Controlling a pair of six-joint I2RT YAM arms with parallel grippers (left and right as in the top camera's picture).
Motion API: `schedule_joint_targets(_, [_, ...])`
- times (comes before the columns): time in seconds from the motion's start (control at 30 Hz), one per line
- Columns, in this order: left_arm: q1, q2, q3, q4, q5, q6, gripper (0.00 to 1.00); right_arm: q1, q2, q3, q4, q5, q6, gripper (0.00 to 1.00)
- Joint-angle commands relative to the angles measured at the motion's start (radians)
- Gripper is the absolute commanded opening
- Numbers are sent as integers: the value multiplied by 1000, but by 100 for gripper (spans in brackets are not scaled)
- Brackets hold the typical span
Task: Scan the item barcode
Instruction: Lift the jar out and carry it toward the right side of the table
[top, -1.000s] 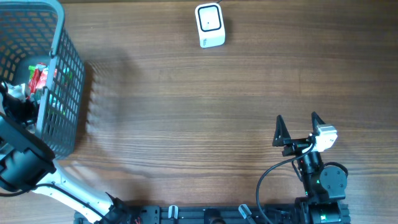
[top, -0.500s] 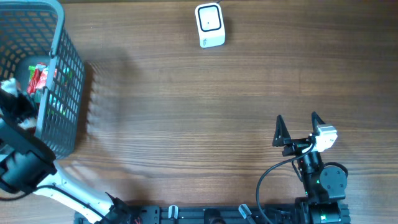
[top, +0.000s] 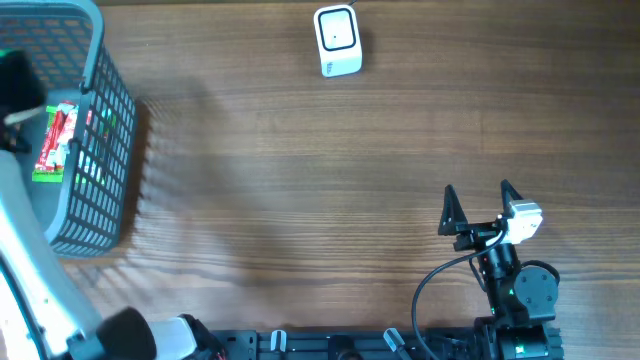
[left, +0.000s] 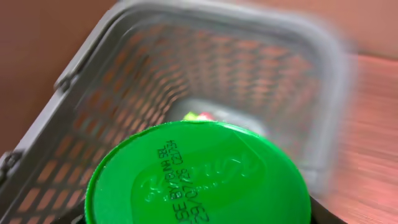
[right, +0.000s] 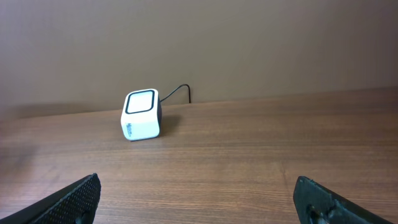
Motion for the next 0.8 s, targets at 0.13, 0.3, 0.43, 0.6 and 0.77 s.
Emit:
schedule_joint_targets(0.13, [-341, -151, 14, -104, 5, -97, 58, 4, -3, 0, 2, 3, 13, 100])
schedule_joint_targets(0.3, [-562, -130, 14, -291, 24, -240, 58, 4, -3, 0, 2, 2, 13, 100])
schedule_joint_targets(0.43, [-707, -70, 13, -370, 116, -329, 57, 4, -3, 0, 2, 3, 13, 100])
schedule_joint_targets(0.6, [-863, 47, -17, -356, 148, -423, 55, 4, -3, 0, 2, 3, 13, 100])
schedule_joint_targets(0.77, [-988, 216, -35, -312, 164, -491, 49, 4, -3, 0, 2, 2, 13, 100])
